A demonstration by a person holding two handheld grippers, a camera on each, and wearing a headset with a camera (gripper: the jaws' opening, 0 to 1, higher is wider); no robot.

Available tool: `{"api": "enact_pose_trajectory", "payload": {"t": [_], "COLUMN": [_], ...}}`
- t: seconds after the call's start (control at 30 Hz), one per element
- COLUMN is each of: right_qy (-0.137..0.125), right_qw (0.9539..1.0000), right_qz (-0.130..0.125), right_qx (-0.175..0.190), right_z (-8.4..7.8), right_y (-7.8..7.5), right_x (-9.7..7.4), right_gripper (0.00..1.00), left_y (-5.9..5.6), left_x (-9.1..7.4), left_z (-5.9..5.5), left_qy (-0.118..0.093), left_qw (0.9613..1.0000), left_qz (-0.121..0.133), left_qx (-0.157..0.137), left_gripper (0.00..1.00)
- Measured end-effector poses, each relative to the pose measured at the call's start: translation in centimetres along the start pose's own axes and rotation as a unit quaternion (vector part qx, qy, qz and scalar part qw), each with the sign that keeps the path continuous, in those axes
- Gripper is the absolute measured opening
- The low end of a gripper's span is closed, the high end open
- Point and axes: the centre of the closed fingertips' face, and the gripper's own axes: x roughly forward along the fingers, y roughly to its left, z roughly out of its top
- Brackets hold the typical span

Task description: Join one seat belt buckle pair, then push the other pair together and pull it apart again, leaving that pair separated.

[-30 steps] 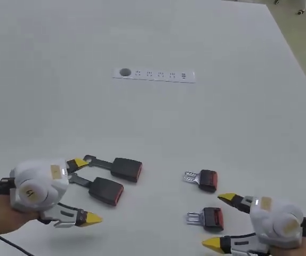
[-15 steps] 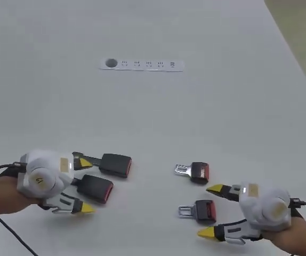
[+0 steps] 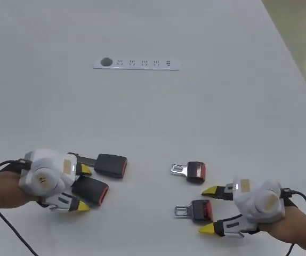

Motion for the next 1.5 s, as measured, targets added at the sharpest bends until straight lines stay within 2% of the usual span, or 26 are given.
{"api": "enact_pose_trajectory", "payload": {"t": [0.13,0.3,0.43,0.57,0.9,1.17,1.27,1.5], "right_qy": [0.002,0.011,0.015,0.011,0.009,0.011,0.005,-0.011], "right_qw": [1.0000,0.9995,0.9992,0.9994,0.9997,0.9998,0.9999,0.9998], "right_qz": [0.001,0.007,0.004,0.003,-0.001,-0.006,-0.005,0.003], "right_qx": [-0.006,-0.029,-0.038,-0.031,-0.023,-0.016,-0.013,-0.016], "right_z": [-0.1,-0.1,-0.2,-0.2,-0.2,-0.1,0.2,1.9], "right_y": [-0.2,0.2,0.1,0.0,0.0,0.0,0.1,0.5], "right_x": [0.0,0.2,0.1,0.1,0.0,0.1,0.5,1.9], "right_gripper": [0.50,0.40,0.37,0.37,0.35,0.35,0.35,0.35], "left_y": [0.1,-0.1,-1.2,-1.9,-3.6,-3.6,-3.5,-3.5], "left_x": [-0.2,-0.3,-0.4,-0.5,-0.5,-0.4,-0.4,-0.4], "left_z": [-0.2,-0.3,-0.4,-0.4,-0.7,-0.7,-0.8,-0.8], "left_qy": [0.007,0.012,0.013,0.008,0.016,0.024,0.019,0.017], "left_qw": [0.9999,0.9997,0.9998,0.9993,0.9993,0.9989,0.9988,0.9989], "left_qz": [0.004,0.012,0.006,0.015,0.022,0.025,0.025,0.020], "left_qx": [-0.009,-0.016,-0.016,-0.033,-0.026,-0.031,-0.037,-0.039], "left_gripper": [0.41,0.38,0.37,0.37,0.36,0.36,0.36,0.36]}}
